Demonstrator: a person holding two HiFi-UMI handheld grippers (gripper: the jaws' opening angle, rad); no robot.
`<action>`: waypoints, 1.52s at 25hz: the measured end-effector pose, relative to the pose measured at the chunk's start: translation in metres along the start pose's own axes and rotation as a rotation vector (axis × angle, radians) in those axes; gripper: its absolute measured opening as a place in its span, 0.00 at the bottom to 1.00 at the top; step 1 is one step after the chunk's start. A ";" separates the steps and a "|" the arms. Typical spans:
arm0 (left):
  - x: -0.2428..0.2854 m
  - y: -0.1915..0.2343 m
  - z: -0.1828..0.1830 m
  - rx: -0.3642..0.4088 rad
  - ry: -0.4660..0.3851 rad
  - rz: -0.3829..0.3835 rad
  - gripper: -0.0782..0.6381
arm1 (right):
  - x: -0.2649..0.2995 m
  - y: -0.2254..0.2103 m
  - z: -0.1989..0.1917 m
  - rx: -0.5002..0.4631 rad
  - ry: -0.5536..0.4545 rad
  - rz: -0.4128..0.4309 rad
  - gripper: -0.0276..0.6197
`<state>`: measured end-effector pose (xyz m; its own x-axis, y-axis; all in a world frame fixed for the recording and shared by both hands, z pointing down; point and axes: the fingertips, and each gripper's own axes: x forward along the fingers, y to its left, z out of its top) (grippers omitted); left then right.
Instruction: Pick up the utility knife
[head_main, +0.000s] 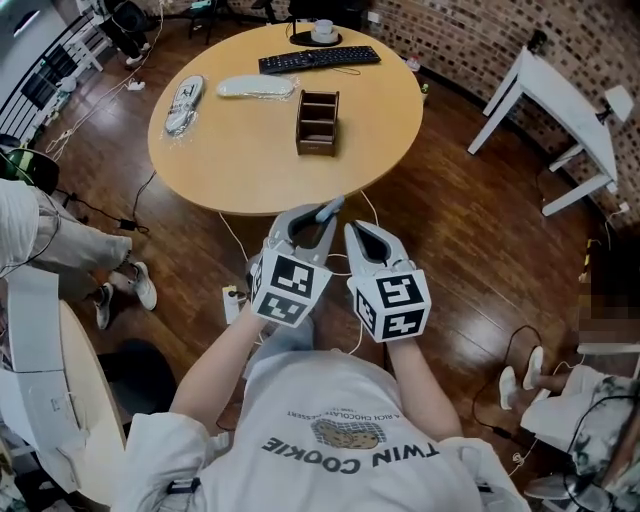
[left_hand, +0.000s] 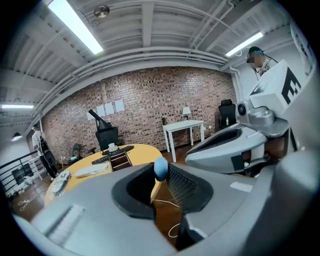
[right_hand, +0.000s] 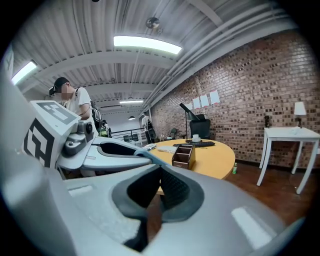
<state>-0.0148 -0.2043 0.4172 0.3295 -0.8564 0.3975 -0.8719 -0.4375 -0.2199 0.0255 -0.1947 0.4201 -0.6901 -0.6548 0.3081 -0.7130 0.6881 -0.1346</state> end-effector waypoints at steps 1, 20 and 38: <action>-0.006 -0.006 0.000 -0.014 -0.003 0.005 0.21 | -0.007 0.003 -0.002 -0.001 -0.001 0.005 0.05; -0.112 -0.056 -0.006 -0.136 -0.039 0.045 0.21 | -0.086 0.070 -0.020 0.023 -0.005 0.027 0.05; -0.265 -0.061 -0.061 -0.167 -0.105 0.024 0.21 | -0.137 0.222 -0.047 0.023 -0.018 -0.029 0.05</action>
<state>-0.0709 0.0659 0.3796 0.3363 -0.8936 0.2972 -0.9250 -0.3728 -0.0742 -0.0327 0.0630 0.3926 -0.6712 -0.6798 0.2957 -0.7352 0.6615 -0.1480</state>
